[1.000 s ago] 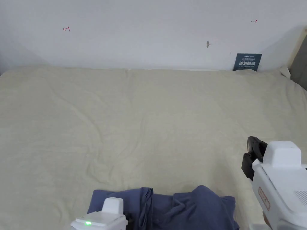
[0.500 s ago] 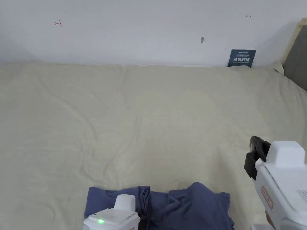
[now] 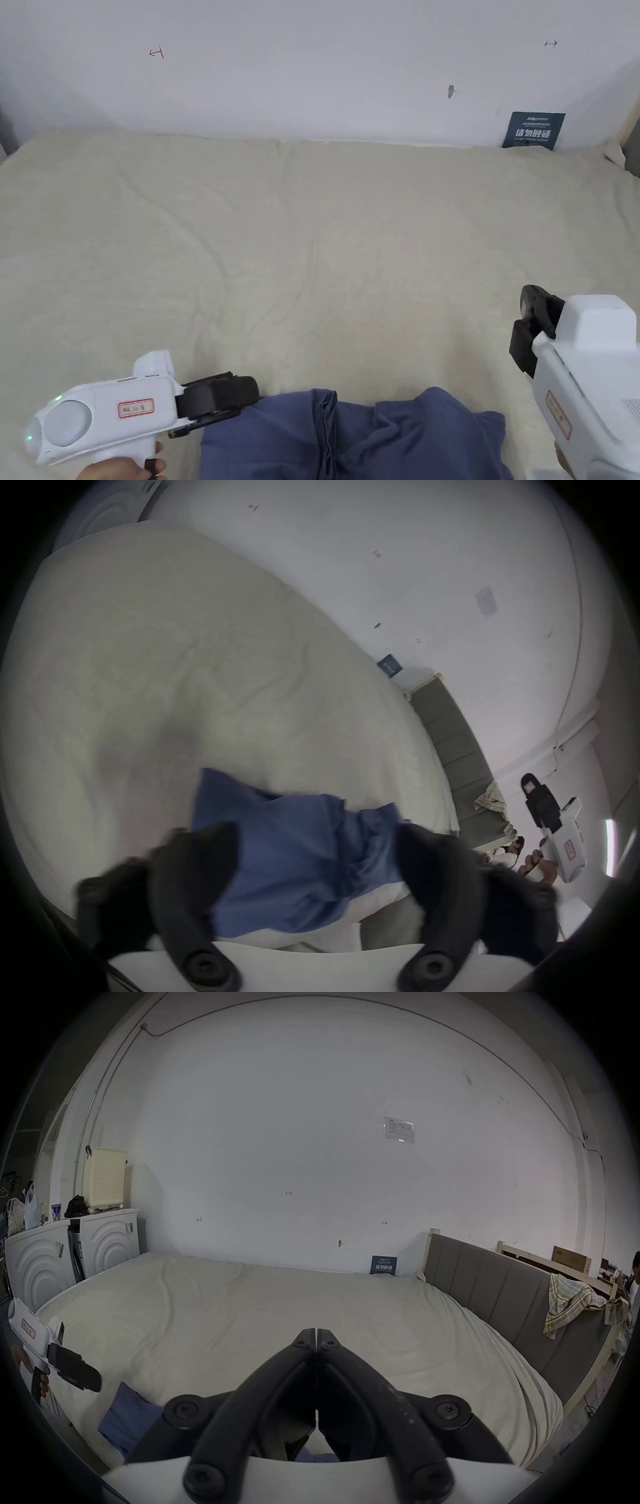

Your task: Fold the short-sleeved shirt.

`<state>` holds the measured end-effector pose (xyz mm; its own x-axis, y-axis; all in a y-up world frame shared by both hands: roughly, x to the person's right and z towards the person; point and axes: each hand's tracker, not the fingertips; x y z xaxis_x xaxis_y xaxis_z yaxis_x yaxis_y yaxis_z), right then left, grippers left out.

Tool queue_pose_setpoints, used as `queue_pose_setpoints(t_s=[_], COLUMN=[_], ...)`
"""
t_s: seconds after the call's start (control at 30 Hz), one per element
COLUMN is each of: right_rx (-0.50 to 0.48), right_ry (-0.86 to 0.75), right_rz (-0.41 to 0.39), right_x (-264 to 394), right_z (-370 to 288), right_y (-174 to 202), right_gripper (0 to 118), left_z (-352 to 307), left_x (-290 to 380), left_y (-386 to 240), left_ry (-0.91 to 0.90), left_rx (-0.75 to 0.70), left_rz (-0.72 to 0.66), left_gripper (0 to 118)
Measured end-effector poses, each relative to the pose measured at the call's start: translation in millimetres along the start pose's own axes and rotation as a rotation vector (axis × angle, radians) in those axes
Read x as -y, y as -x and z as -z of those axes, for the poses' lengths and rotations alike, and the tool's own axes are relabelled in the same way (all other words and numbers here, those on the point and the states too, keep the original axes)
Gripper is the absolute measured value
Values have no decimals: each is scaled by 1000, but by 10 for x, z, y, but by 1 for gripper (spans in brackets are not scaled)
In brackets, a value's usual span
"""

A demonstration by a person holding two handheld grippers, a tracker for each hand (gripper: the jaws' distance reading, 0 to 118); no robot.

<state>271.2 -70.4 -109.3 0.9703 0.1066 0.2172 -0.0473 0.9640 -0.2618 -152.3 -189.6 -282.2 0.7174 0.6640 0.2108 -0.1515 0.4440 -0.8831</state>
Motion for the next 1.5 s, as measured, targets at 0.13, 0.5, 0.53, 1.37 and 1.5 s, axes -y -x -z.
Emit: queue_pose_setpoints(t_s=[0.13,0.5,0.53,1.37,1.5], right_rx=[-2,2,2,-19,-22], right_ry=[13,42,42,17,13], right_rz=[-7,-25,-23,-13,-5], right_x=[-3,-13,-10,28,19], right_z=[8,27,33,120,101], right_y=[52,131,125,-25,-38], right_gripper=[2,2,2,2,2], left_z=[34,430,446,-525,-350], left_x=[10,139,129,-52,-46], left_y=[301,723,716,212,-277], left_ry=[36,135,137,-1,14], left_rx=[-32,-60,-58,-302,-287], left_rz=[-39,-62,-66,109,135], left_gripper=[116,73,72,9,9])
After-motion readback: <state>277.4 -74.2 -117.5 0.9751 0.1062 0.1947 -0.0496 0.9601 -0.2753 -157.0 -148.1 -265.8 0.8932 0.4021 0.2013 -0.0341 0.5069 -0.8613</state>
